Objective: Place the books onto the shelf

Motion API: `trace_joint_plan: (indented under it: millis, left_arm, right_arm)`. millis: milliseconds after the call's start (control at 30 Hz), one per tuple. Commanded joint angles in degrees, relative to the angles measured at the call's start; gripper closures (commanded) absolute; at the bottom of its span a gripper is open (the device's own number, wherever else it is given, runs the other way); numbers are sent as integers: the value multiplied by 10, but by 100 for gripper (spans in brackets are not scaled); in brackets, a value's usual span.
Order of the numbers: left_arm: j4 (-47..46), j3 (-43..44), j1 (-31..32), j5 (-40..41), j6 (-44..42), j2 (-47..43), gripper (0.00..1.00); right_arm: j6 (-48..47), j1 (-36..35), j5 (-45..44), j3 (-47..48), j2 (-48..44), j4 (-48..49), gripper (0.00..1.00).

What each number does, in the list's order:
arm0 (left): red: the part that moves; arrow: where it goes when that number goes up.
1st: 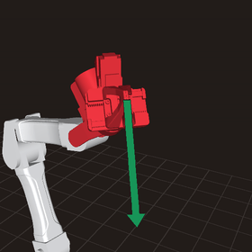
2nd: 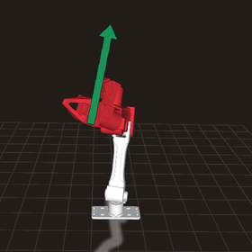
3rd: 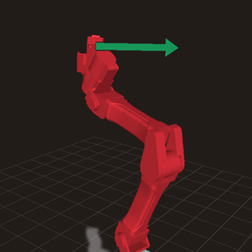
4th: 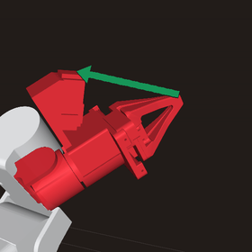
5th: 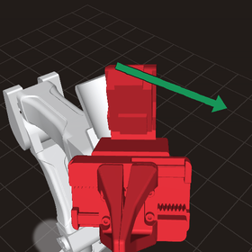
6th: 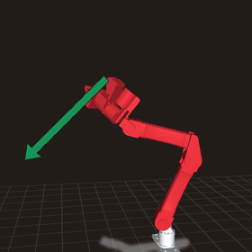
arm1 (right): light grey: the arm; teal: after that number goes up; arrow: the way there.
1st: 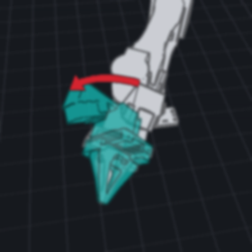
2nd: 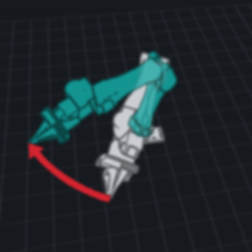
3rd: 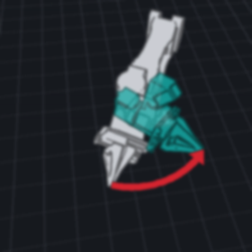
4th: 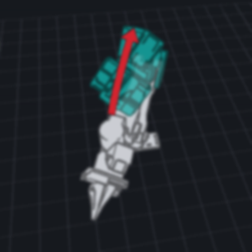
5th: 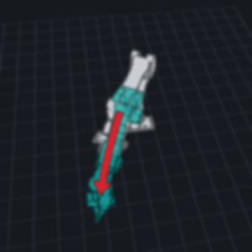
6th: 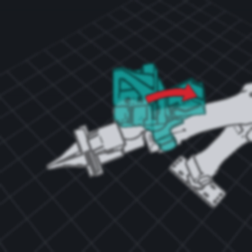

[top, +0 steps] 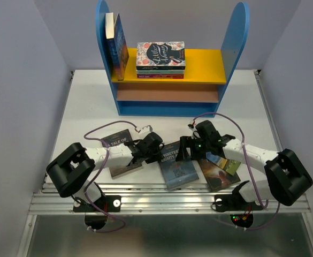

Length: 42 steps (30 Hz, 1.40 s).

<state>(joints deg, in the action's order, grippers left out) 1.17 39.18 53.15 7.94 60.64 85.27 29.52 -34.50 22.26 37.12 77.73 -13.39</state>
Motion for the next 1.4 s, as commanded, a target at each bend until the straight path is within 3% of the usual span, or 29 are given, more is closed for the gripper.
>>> trace_joint_plan:
  millis: [0, 233, 433, 600, 833, 967, 1033, 1133, 1267, 1333, 1367]
  left_arm:
    - [-13, 18, 7, -18, -1, 11, 56]
    - [2, 24, 6, -17, -3, 15, 56]
    - [4, 27, 7, -18, -2, 18, 57]
    - [5, 24, 8, -18, 1, 15, 57]
    - [6, 24, 7, -14, 0, 13, 57]
    - [7, 26, 8, -14, -2, 10, 57]
    - [6, 24, 8, -11, -2, 5, 56]
    - [4, 20, 8, -1, -3, -16, 56]
    - [4, 22, 8, 5, -18, -53, 46]
    - [8, 27, 8, 9, -26, -82, 31]
    - [12, 30, 8, 12, -32, -92, 18]
  right_arm:
    - [40, -11, 135, 38, -37, 79, 11]
    - [64, -11, 131, 37, -66, 95, 13]
    - [89, -11, 146, 21, -64, 128, 22]
    - [78, -11, 100, 14, -29, 91, 26]
    - [71, -11, 56, 6, -7, 68, 47]
    - [54, -11, 36, 12, -8, 62, 77]
    - [49, -11, 28, 17, -14, 64, 99]
    - [37, -11, 15, 25, -22, 67, 99]
    - [20, -11, -36, 28, -51, 69, 99]
    - [12, -11, -62, 27, -85, 75, 99]
    - [9, -11, -68, 28, -96, 79, 99]
